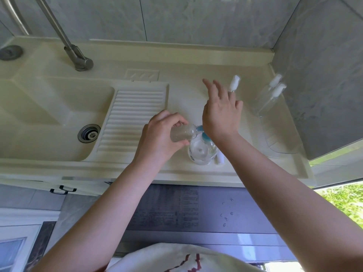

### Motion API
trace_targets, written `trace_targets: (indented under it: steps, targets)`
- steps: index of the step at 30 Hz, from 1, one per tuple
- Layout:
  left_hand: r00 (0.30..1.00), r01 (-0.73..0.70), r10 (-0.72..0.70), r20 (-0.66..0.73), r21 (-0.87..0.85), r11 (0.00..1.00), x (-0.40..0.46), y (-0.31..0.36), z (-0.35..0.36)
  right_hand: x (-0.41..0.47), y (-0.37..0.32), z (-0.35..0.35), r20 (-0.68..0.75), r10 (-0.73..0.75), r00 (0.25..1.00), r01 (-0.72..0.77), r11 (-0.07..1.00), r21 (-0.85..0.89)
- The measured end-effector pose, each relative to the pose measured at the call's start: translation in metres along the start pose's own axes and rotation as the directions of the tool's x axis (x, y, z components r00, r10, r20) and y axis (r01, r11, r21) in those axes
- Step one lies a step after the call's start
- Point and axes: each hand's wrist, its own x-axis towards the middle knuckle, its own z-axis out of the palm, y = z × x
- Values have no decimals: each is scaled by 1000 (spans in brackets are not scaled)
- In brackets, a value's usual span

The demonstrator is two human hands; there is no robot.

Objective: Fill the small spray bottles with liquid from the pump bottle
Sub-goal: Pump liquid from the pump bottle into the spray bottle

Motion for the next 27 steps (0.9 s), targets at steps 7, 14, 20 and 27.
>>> trace_targets:
  steps: [7, 14, 20, 27]
  targets:
    - [1000, 1, -1, 6, -4, 1000, 2, 0, 1, 4, 1, -1, -55, -57, 997, 54, 997, -60]
    - [1000, 12, -12, 13, 7, 1000, 1, -3, 1, 0, 2, 7, 21, -15, 1000, 15, 1000, 15]
    - [1000, -9, 9, -8, -3, 1000, 3, 1, 2, 5, 3, -1, 37, -7, 999, 7, 1000, -5]
    - [1000, -19, 19, -8, -12, 1000, 4, -1, 1, 7, 3, -6, 61, 4, 998, -4, 1000, 11]
